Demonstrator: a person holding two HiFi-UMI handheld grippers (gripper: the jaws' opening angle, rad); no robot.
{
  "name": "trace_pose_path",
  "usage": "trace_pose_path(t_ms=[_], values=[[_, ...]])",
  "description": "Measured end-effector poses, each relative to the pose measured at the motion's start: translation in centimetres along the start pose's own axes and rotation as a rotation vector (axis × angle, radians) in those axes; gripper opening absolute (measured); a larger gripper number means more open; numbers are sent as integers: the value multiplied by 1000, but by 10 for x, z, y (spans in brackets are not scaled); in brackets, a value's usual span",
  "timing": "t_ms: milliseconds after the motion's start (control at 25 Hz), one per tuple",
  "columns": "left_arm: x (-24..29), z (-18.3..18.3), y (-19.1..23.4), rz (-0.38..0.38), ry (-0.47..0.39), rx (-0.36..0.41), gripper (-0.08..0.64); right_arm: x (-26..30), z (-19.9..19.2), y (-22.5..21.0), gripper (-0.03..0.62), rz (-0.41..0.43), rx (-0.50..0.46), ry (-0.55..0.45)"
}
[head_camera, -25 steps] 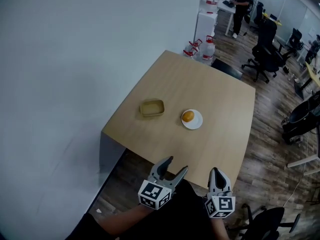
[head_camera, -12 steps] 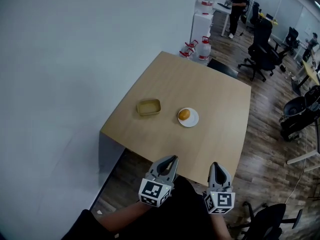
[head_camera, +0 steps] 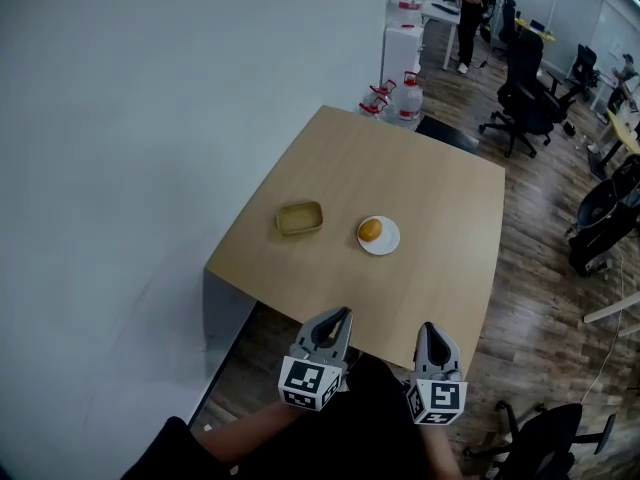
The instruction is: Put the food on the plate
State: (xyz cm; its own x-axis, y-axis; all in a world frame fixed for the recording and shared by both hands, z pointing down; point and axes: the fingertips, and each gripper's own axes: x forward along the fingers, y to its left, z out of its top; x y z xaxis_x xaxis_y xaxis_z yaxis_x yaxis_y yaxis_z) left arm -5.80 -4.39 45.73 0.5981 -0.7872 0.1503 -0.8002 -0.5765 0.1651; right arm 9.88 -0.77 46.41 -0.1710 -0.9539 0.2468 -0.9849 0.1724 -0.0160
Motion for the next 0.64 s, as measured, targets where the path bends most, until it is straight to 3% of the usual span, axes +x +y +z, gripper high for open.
trace_pose_path(t_ms=[640], values=[[2, 3, 26, 45, -2, 7, 24, 21, 1, 6, 60, 11, -6, 27]])
